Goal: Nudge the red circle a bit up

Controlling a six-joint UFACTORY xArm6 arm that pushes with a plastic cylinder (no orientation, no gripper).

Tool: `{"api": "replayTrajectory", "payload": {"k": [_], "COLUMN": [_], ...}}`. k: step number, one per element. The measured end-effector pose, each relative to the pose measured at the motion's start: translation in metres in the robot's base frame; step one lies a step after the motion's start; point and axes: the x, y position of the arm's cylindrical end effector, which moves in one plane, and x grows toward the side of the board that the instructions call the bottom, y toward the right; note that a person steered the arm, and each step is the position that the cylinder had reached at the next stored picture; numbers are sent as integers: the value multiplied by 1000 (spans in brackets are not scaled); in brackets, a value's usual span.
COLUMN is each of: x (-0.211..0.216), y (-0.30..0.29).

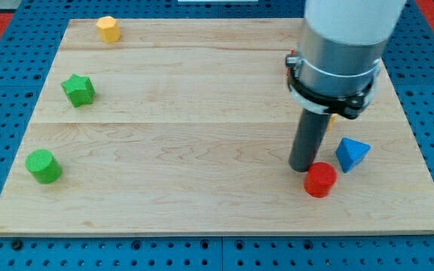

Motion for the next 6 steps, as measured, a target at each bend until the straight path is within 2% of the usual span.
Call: {"api": "replayTrajectory", "payload": {"k": [1, 2, 3, 4, 5, 6], "x": [25, 29, 29, 58, 95, 95], "y": [16, 39, 13, -13, -19, -15]}}
